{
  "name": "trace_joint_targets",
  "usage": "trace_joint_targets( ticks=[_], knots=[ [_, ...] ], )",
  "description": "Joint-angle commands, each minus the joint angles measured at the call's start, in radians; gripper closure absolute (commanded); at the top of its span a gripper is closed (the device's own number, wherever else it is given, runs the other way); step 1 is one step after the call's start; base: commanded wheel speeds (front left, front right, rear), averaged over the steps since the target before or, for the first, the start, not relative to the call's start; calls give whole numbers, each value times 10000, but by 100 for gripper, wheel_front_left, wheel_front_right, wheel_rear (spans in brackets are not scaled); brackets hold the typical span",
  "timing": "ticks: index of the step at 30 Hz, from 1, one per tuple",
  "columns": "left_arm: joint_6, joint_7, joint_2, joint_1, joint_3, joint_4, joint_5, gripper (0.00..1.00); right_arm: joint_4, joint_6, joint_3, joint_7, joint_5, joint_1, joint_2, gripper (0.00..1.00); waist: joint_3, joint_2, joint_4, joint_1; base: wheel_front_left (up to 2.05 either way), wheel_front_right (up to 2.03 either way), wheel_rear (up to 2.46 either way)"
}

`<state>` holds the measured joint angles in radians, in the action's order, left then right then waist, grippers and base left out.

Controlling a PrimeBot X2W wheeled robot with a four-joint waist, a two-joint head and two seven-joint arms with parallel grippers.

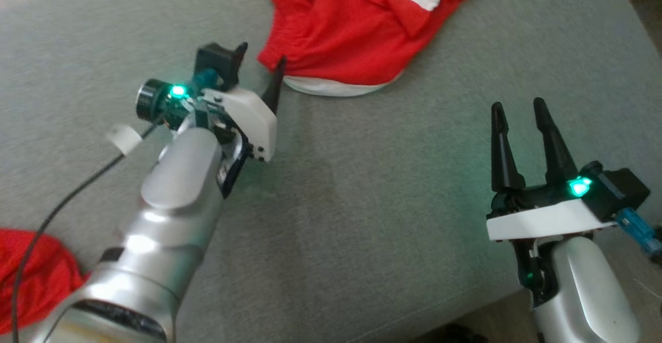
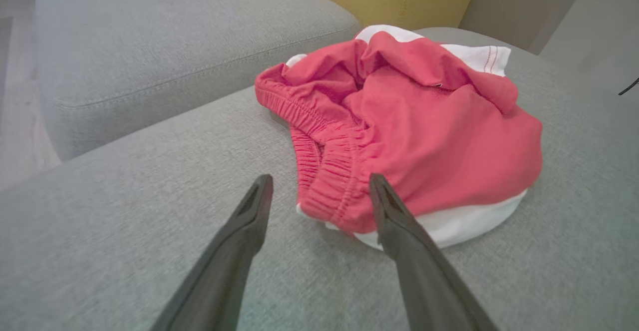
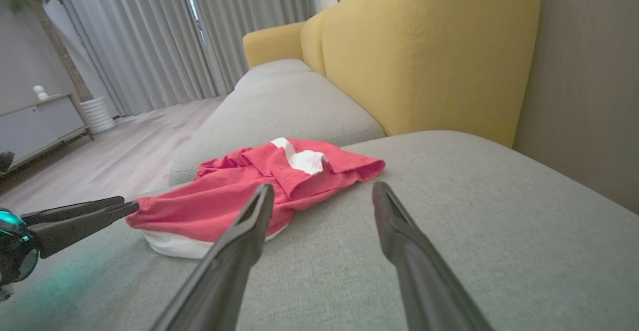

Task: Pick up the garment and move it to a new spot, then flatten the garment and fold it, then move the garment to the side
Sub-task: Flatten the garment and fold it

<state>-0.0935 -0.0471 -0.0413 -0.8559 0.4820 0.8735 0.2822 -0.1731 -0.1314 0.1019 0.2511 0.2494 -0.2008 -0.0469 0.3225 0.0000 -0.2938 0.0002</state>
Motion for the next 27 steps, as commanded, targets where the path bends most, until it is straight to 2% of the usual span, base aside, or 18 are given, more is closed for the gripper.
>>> trace_joint_targets(
  ticks=[1,9,10,11,14,19,21,24,27],
  knots=[
    [-60,55,-92,-555,-203,-12,199,0,331,7,315,106,125,-220,-34,0,323,0,-378,-2,0,0,0],
    [-279,-29,-90,-1044,413,1050,818,0,324,7,303,107,373,-356,-34,0,533,0,-730,-2,0,0,0],
    [-321,-60,-90,-996,670,1142,1042,85,299,7,247,107,374,-370,-34,0,483,0,-726,-2,0,0,0],
    [-334,-36,-90,-974,782,1153,1163,100,287,7,201,107,367,-375,-34,0,451,0,-690,-2,0,0,0],
    [-350,255,-90,-950,946,1082,1377,100,290,7,114,107,335,-380,-34,0,362,0,-565,-2,0,0,0],
    [-360,1771,-90,-912,1152,671,1666,100,287,7,-40,107,147,-300,-34,0,-1,0,-14,-2,0,0,0],
    [-342,2612,-90,-841,1258,251,1750,100,257,7,-129,107,7,-226,-34,0,-283,0,407,-2,0,0,0],
    [-309,2950,-90,-616,1572,-536,1739,100,212,7,-180,107,-112,-141,-34,0,-559,0,814,-2,0,0,0],
    [-139,3059,-90,-88,2388,-2174,1759,100,111,7,-224,107,-189,-6,-34,0,-904,0,1266,-2,0,0,0]
  ],
)
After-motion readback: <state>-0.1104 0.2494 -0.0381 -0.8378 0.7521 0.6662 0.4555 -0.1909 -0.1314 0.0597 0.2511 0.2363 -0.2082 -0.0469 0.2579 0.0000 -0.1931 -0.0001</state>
